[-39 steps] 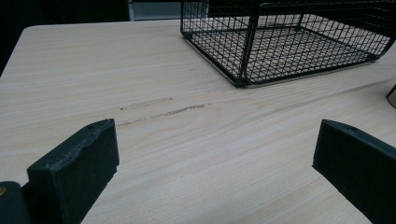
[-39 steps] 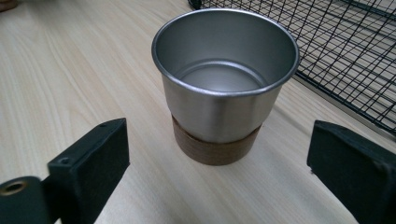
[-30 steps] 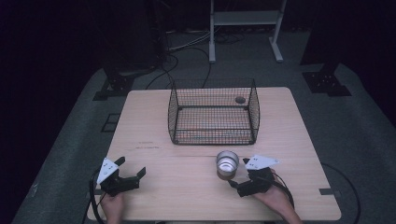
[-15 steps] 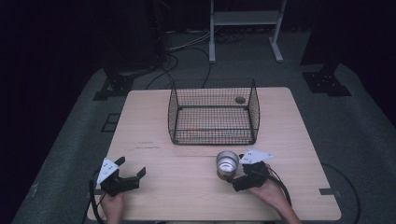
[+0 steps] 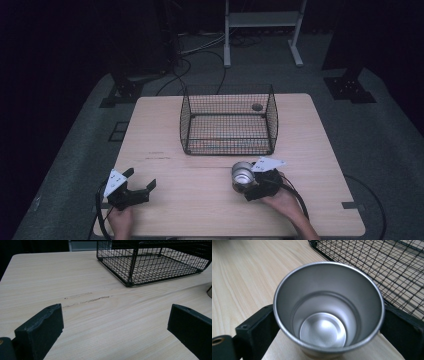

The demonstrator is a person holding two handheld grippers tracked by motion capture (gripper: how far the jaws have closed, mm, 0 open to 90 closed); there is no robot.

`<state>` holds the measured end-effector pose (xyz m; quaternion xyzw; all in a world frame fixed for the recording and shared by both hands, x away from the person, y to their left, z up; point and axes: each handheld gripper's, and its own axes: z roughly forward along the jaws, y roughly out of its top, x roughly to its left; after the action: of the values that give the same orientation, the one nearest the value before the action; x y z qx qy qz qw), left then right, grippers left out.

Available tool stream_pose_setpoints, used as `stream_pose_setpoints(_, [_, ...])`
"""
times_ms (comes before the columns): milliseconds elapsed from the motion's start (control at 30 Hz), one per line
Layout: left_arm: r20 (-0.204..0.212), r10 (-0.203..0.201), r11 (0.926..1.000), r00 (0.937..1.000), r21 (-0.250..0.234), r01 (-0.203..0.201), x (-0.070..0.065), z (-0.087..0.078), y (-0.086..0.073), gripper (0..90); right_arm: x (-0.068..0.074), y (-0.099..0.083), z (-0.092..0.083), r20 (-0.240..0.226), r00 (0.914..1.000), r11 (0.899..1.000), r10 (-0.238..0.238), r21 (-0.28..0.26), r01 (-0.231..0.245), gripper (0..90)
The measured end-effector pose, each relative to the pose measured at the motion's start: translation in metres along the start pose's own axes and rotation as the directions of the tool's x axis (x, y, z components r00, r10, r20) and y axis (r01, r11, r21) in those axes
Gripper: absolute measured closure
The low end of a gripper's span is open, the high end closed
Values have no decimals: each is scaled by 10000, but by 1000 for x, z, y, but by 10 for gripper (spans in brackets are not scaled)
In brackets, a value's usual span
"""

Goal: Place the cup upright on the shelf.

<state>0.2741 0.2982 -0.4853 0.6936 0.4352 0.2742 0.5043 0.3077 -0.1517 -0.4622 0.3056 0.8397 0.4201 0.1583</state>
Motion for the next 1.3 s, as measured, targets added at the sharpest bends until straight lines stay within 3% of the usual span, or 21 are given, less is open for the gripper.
stream_pose_setpoints(367, [6,5,10000,10000,-6,-5,0,0,0,0,1,2,5,18,9999,9999,-102,4,102,159])
stream_pose_setpoints(667, [5,1,10000,10000,-8,-1,0,0,0,0,0,4,0,-43,10000,10000,35,15,-35,168])
stream_pose_setpoints(967, [2,6,10000,10000,-8,-6,0,0,0,0,-2,17,-18,22,10000,9996,14,-273,-14,171])
stream_pose_setpoints(1300, [6,7,10000,10000,-7,-7,0,0,0,0,-6,29,-26,-264,9995,9990,182,-399,-192,173])
